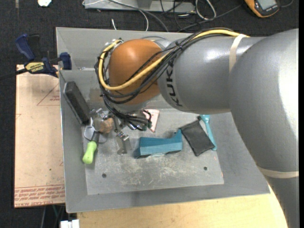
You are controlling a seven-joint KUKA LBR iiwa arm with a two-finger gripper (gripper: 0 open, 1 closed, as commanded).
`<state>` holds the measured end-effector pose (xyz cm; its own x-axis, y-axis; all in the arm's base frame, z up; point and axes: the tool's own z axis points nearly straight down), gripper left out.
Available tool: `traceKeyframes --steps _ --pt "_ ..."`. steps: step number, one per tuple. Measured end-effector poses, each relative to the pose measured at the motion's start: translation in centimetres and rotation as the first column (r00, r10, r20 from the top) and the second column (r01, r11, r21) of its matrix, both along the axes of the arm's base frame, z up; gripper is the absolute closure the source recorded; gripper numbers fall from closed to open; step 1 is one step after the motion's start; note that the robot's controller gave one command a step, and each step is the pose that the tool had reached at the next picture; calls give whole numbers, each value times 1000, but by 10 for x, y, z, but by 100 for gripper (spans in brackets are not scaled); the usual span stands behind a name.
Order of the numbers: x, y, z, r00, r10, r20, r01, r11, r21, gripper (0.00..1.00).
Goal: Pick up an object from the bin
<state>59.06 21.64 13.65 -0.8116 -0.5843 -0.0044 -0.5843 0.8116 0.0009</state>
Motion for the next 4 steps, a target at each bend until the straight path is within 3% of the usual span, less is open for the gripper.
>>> traceKeyframes --steps 1,2,3,4 --pt "-7 5 24 999 -47 -3 47 999 1 0" --pt "-18 -17 49 975 -222 -2 222 975 0 0" --pt "-32 -13 51 998 69 -1 -69 998 2 0" --pt "-30 -74 70 993 -122 1 122 993 3 0"
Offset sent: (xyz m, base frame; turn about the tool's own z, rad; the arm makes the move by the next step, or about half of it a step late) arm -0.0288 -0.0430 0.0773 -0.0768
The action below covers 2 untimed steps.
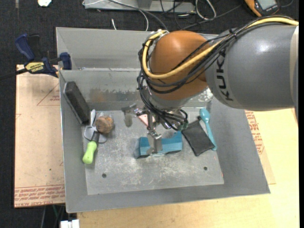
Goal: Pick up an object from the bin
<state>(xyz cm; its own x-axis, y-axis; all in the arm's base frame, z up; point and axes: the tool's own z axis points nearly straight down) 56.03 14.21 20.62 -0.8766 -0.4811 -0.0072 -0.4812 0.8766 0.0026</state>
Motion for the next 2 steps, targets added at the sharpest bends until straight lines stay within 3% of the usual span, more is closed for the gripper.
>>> traceKeyframes --steps 1,2 --pt "12 -16 9 1000 24 0 -24 1000 4 0" --pt "8 -64 -23 990 -143 0 143 990 4 0"
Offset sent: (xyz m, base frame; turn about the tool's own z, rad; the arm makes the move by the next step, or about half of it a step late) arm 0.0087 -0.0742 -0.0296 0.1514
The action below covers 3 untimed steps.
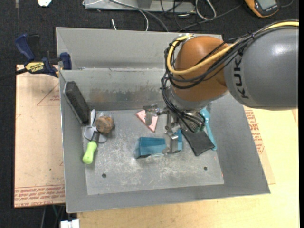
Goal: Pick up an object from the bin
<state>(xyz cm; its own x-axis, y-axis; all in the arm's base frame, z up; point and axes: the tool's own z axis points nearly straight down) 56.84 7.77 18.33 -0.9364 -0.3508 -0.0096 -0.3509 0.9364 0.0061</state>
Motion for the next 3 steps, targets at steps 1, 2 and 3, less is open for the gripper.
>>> traceKeyframes --steps 1,2,3 --pt "-22 15 -4 990 140 4 -140 990 4 0" --pt "10 -6 -15 983 -185 1 185 983 3 0" --pt "27 7 -32 974 -228 3 228 974 10 0"
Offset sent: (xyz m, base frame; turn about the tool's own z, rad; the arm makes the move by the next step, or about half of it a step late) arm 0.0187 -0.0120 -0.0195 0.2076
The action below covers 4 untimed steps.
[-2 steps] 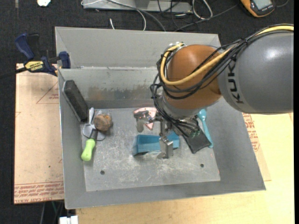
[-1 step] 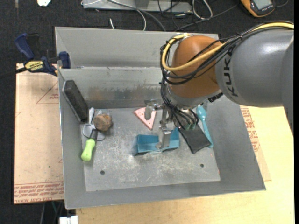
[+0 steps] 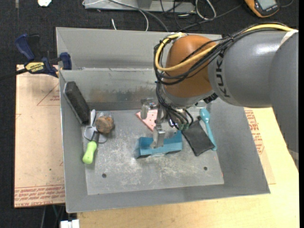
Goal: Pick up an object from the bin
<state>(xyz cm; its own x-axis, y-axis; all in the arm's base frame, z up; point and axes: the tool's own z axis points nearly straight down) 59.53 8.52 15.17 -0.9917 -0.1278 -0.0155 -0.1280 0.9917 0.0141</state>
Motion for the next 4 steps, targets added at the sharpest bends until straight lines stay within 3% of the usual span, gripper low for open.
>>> traceKeyframes --steps 1,2,3,4 --pt "-46 -58 -65 998 -63 -7 63 998 -2 0" --pt "-44 -122 -79 971 240 20 -240 971 -4 100" --pt "-44 -122 -79 971 240 20 -240 971 -4 100" --pt "-38 -126 1 967 255 8 -255 967 -1 100"
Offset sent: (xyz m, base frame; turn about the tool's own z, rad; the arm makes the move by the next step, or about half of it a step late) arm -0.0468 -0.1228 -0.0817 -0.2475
